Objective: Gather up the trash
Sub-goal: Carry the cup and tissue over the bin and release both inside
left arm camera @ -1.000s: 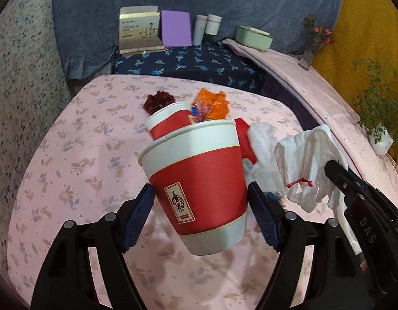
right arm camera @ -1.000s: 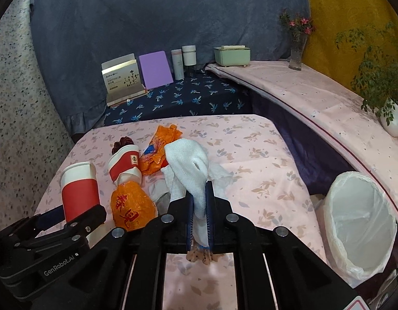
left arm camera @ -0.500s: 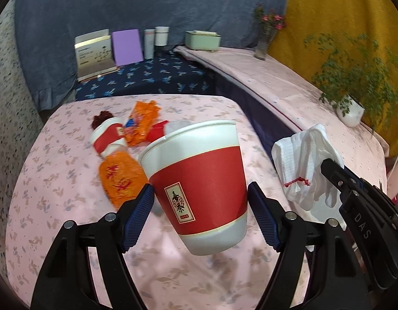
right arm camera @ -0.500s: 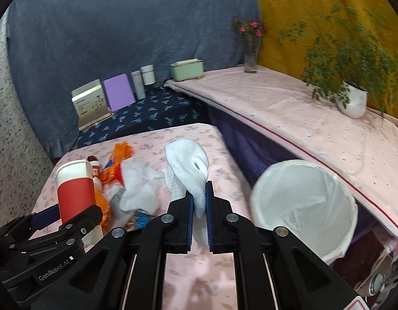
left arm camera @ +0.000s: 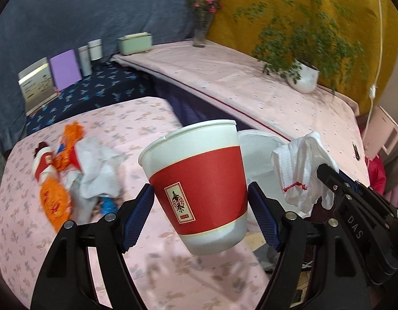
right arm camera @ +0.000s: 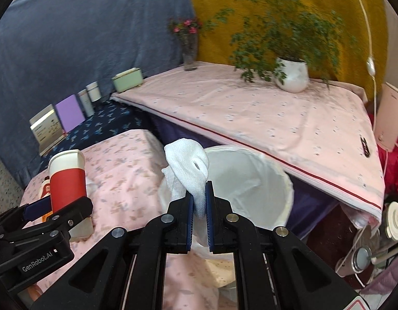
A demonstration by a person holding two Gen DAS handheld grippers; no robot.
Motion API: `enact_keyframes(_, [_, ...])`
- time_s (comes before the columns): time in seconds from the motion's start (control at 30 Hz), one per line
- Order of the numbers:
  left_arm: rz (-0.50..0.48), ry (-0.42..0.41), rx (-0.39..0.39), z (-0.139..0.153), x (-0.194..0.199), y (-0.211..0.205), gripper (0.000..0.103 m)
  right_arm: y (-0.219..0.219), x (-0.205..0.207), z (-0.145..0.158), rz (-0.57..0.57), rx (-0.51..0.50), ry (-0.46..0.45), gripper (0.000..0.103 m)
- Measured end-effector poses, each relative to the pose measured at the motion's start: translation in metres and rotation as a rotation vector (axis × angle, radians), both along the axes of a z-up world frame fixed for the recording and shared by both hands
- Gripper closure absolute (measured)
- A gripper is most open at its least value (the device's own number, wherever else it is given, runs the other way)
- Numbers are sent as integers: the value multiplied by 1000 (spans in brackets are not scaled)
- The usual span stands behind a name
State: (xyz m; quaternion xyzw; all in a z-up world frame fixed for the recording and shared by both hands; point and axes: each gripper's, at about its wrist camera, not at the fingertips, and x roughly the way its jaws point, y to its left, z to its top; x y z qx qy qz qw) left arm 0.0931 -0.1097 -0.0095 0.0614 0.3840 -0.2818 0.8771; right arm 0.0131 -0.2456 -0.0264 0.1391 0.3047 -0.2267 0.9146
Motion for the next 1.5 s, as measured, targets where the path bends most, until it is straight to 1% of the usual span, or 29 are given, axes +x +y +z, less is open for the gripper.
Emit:
enact_keyframes(0.13, [-60, 13, -5, -5, -2, -29, 32, -24, -12, -7, -51, 12, 4, 95])
enact_keyframes(0.37, [-133, 20, 17, -17, -2, -72, 32, -52, -20, -21, -111, 31, 17, 95])
enact_keyframes(0.7, [-192, 45, 40, -35, 11, -106, 31, -76, -7, -33, -149, 48, 30, 95])
enact_keyframes(0.83, [-196, 53, 53, -43, 19, -112, 29, -83, 3, -37, -154, 53, 37, 95])
enact_keyframes(0.9, [-191, 56, 53, -45, 24, -112, 22, -84, 8, -39, -150, 51, 41, 95])
enact_keyframes(1.0, [-175, 55, 54, -47, 30, -110, 19, -83, 16, -39, -145, 48, 43, 94])
enact_keyframes(1.23, [-130, 70, 58, -51, 42, -99, 18, -79, 29, -40, -129, 44, 45, 93])
enact_keyframes(1.37, [-104, 72, 56, -51, 46, -90, 18, -75, 36, -39, -120, 34, 44, 87])
enact_keyframes(1.4, [-97, 69, 57, -50, 47, -87, 18, -74, 37, -39, -116, 33, 43, 83])
enact_keyframes(1.43, [-90, 68, 59, -50, 48, -85, 17, -72, 38, -38, -113, 31, 42, 77])
enact_keyframes(1.47, [-81, 67, 59, -50, 49, -82, 15, -71, 39, -37, -112, 28, 41, 73])
enact_keyframes(1.5, [-69, 67, 57, -49, 50, -79, 13, -68, 40, -35, -109, 26, 36, 68])
